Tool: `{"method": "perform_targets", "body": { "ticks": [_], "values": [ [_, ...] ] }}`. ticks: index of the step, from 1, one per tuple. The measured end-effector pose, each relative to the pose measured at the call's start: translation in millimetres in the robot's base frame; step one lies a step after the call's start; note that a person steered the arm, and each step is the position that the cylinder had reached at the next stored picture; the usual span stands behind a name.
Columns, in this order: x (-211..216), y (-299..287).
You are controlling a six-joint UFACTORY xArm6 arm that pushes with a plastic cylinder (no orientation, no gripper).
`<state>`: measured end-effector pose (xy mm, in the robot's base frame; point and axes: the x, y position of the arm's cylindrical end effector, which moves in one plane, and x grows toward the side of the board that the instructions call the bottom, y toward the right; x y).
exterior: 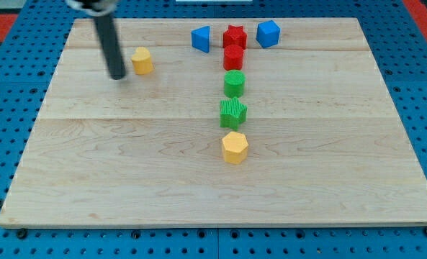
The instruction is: Push the yellow heart closer to the group of blocks
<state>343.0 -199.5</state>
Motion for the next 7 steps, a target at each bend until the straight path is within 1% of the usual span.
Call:
{"method": "perform_targets", "body": {
  "ticks": [1, 2, 3, 4, 5, 6, 7],
  "values": [
    [-45.4, 23.5],
    [-17.4, 100.5],
    [24.4, 155.3],
    [-7.2, 130.2],
    [-83.4, 121.2],
    [-117.3, 111.6],
    [-148.6, 168.0]
  ]
}}
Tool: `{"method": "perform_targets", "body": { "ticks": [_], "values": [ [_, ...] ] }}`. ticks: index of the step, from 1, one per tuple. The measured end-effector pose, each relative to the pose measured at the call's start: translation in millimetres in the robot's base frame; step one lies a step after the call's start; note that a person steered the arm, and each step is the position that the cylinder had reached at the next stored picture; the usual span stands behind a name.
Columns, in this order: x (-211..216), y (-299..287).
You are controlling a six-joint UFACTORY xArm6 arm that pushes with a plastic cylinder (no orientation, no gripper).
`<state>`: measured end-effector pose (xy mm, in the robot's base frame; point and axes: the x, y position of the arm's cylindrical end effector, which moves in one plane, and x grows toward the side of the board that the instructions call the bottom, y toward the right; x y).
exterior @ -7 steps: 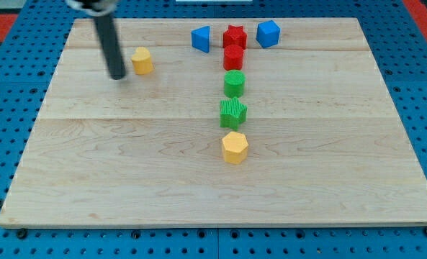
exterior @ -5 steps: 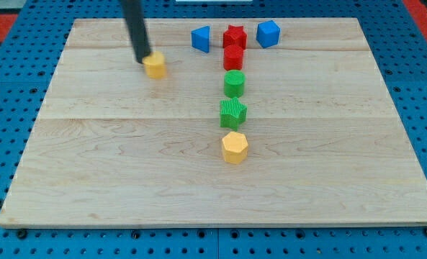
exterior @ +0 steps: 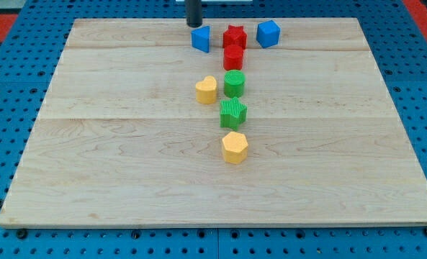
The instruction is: Push the yellow heart closer to the group of blocks
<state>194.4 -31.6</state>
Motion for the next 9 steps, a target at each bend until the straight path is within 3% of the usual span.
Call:
{"method": "perform_targets", "body": {
  "ticks": [1, 2, 3, 5, 6, 7, 8, 9],
  "values": [
    [8.3, 47.7],
    [76.9, 87.3],
    [142.3, 39.2],
    [128.6, 40.3],
    [145.1, -39.0],
    [214.1, -58.7],
    [246.9, -56.0],
    [244.6, -2.9]
  ]
}}
